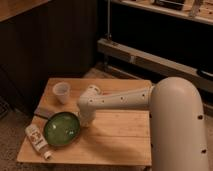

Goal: Push the ceramic bowl across the table

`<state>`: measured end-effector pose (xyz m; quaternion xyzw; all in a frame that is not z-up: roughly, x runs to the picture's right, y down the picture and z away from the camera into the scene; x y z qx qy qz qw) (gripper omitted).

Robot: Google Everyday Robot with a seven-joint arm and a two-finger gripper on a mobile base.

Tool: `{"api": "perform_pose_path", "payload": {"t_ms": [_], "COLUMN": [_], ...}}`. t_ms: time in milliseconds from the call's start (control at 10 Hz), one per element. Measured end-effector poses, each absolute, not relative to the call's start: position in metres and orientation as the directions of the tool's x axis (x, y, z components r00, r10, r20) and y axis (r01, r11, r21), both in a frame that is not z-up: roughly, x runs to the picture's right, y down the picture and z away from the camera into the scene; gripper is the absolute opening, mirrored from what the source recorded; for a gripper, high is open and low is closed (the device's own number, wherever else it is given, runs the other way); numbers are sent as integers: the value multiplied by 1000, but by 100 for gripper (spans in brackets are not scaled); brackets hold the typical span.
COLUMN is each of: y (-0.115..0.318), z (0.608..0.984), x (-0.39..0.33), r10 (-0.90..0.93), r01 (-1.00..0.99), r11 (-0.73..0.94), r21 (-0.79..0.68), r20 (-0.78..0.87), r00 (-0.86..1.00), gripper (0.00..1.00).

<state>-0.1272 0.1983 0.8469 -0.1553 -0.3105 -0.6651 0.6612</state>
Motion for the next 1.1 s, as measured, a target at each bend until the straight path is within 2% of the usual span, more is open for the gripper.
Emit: {"api": "perform_pose_path", "payload": {"t_ms": [1100], "y": [199], "z": [848], "x": [-162], "r10": [-786], "r01": [974], "r11": [35], "r21": [225], "r20": [608], "r00": [-113], "gripper": [0]}}
